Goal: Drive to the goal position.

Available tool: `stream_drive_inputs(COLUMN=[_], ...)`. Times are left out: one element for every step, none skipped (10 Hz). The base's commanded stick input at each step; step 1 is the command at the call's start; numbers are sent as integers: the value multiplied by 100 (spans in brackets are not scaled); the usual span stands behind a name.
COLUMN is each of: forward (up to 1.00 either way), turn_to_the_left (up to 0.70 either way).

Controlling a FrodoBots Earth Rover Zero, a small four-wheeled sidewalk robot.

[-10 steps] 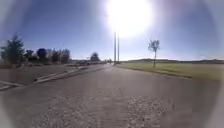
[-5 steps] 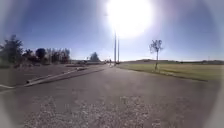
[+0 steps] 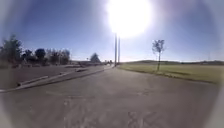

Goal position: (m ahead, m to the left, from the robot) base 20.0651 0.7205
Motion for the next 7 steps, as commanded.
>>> stream_drive_inputs(forward=[100, 100, 100, 100, 100, 100, 100], turn_to_the_left=[0, 0, 0, 0, 0, 0, 0])
